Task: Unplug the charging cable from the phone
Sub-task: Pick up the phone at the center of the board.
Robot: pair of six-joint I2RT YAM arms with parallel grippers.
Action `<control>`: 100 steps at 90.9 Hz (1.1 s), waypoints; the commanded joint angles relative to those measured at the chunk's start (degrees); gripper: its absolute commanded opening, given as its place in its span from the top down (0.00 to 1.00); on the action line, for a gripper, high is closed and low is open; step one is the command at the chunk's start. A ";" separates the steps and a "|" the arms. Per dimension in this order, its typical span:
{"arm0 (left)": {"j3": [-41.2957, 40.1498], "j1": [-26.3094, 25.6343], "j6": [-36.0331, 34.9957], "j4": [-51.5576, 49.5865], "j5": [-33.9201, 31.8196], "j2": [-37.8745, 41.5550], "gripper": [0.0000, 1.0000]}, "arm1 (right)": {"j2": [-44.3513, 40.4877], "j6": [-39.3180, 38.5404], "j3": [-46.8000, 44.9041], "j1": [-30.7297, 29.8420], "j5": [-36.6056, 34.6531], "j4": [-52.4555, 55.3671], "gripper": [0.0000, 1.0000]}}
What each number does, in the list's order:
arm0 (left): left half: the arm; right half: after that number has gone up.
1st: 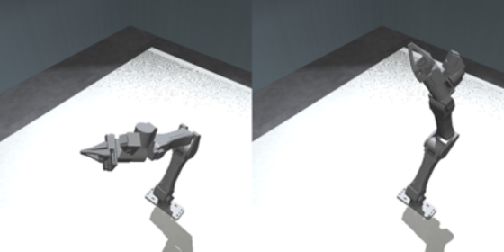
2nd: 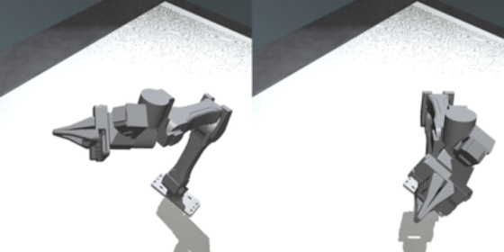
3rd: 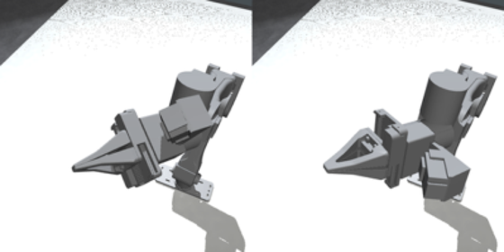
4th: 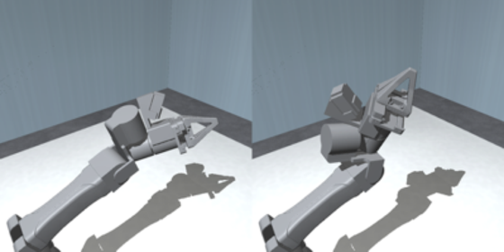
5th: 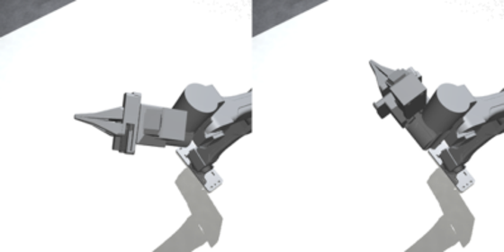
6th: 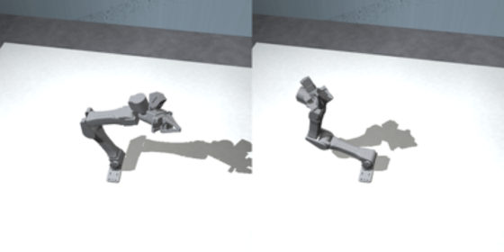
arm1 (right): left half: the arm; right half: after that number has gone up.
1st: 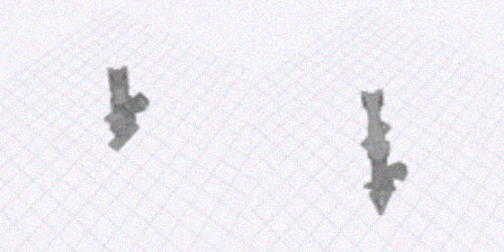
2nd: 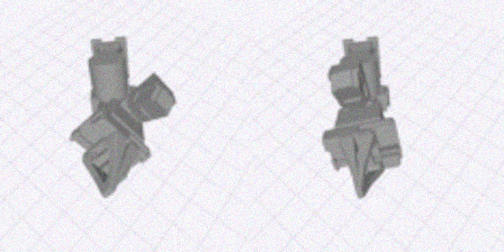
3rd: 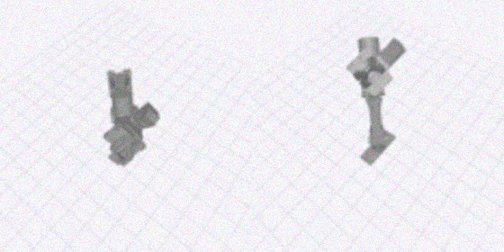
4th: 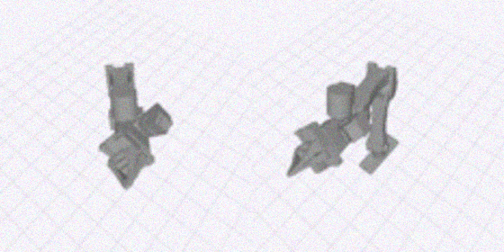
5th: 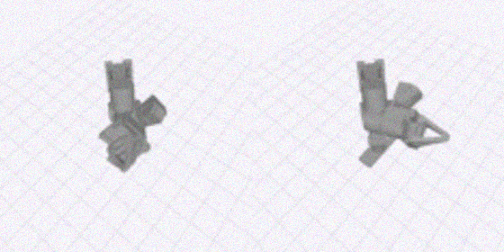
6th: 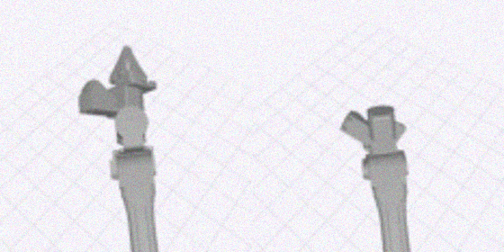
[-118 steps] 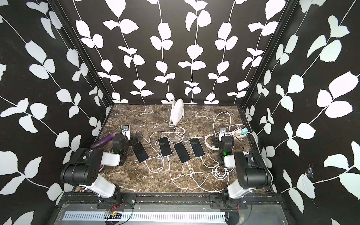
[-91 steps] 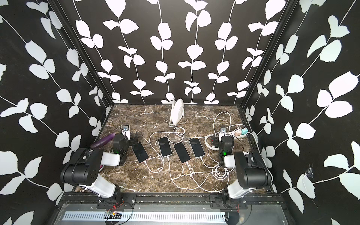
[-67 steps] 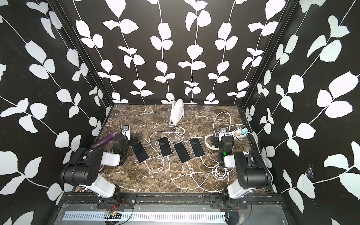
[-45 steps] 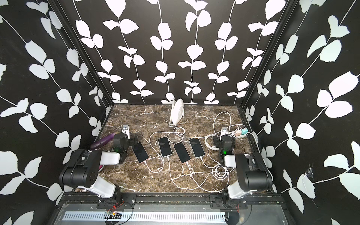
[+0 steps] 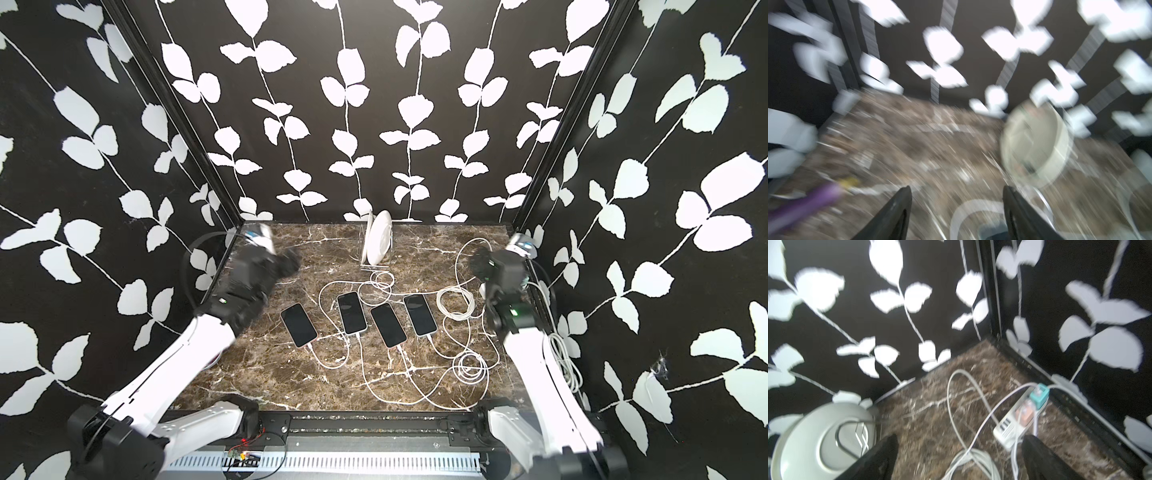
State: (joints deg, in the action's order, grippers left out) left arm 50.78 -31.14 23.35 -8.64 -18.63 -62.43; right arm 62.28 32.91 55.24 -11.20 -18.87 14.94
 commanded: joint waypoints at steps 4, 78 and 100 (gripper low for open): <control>-5.19 -14.07 7.54 -9.34 -5.67 1.89 0.28 | 3.62 2.80 0.41 -8.27 -3.20 18.75 0.01; -7.31 -29.63 15.06 -1.01 -5.31 -6.91 0.26 | 28.99 -4.78 7.93 -20.32 11.50 24.23 0.01; -7.19 -32.17 16.30 0.72 -5.09 -9.90 0.25 | 37.09 -8.80 11.23 -19.64 13.85 22.03 0.01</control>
State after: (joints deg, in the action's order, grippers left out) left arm 43.83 -61.95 38.26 -9.65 -23.44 -71.05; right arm 96.73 27.07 64.31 -31.22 -6.15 38.15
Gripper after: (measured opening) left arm 0.750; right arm 0.995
